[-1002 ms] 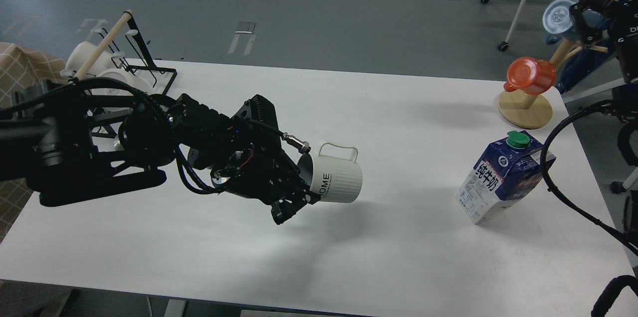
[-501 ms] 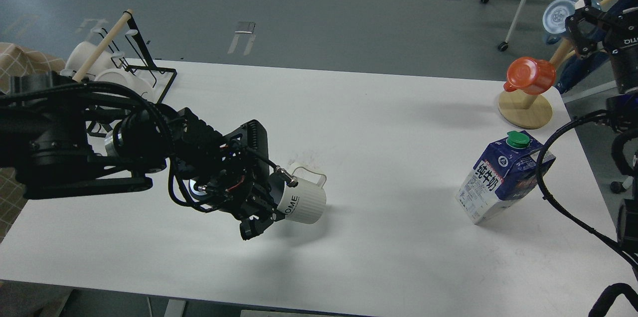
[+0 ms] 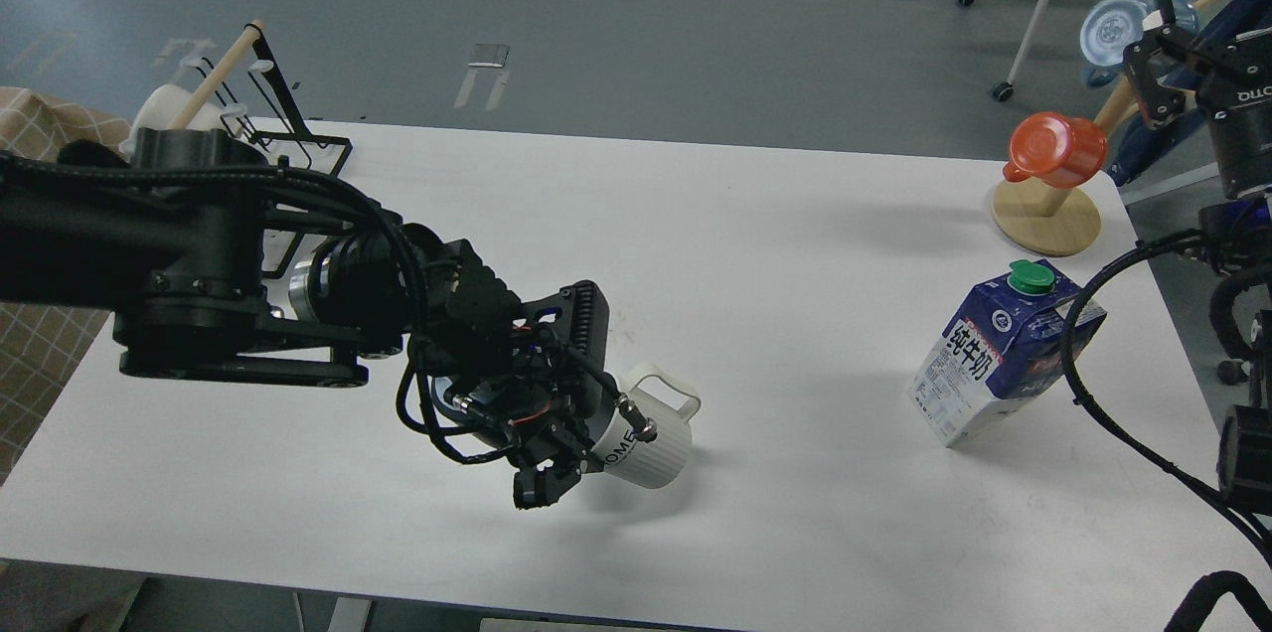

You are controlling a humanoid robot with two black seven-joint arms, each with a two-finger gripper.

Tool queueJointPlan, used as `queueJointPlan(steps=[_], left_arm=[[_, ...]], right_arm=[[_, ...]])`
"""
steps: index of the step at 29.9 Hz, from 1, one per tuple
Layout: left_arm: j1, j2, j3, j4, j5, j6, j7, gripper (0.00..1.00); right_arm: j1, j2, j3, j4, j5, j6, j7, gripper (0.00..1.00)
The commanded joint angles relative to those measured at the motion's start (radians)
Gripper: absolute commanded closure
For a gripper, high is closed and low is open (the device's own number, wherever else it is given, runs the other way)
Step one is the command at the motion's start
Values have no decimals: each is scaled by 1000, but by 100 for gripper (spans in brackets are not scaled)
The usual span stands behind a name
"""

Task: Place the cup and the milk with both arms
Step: 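Carry the mug toward the table center and turn it upright, then lower the upright mug onto the table and release it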

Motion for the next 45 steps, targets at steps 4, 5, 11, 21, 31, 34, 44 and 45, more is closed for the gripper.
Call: queueJointPlan(steps=[4,5,11,21,31,34,44,45], left_arm=[[-100,-54,79,4,-1,0,-7,100],[-120,-65,94,4,-2,0,-19,100],[-173,-92,176,4,4,0,-50,100],[-243,-281,213,67,1,0,-67,100],[-245,-355,234,179,3,0,-67,100],[-246,-352,236,176,3,0,-67,100],[-260,-367,274,181,12,0,-65,100],[-265,-376,274,182,12,0,-65,94]], right_arm=[[-10,19,5,13,0,4,1,0],[-10,22,5,13,0,6,1,0],[-8,28,5,13,0,6,1,0],[-24,39,13,14,0,8,6,0],[-28,43,16,14,0,8,6,0],[-28,46,16,13,0,8,6,0],[-37,49,22,13,0,8,6,0],[-42,48,22,13,10,8,8,0]])
